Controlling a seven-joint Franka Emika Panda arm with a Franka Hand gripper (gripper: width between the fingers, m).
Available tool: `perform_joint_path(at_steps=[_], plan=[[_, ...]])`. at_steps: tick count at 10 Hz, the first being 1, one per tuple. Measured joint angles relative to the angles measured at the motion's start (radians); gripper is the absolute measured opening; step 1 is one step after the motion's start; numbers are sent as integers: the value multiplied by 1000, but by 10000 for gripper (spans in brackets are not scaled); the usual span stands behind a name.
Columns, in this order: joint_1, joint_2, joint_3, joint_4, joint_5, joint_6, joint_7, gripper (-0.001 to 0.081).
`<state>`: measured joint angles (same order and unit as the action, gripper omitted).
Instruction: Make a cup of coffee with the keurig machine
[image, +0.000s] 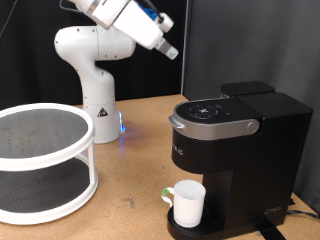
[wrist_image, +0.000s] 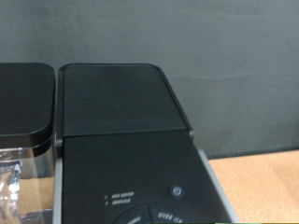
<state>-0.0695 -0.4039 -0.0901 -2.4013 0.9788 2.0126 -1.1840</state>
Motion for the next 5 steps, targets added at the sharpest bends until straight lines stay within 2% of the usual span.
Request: perform_joint_path(at_steps=[1, 2, 3, 5], plan=[[2, 3, 19, 22, -16, 23, -3, 803], [3, 10, 48, 51, -77, 29, 12, 803], [4, 24, 75, 90, -159, 0, 45, 803], [7, 65, 123, 167, -254, -43, 110, 803]])
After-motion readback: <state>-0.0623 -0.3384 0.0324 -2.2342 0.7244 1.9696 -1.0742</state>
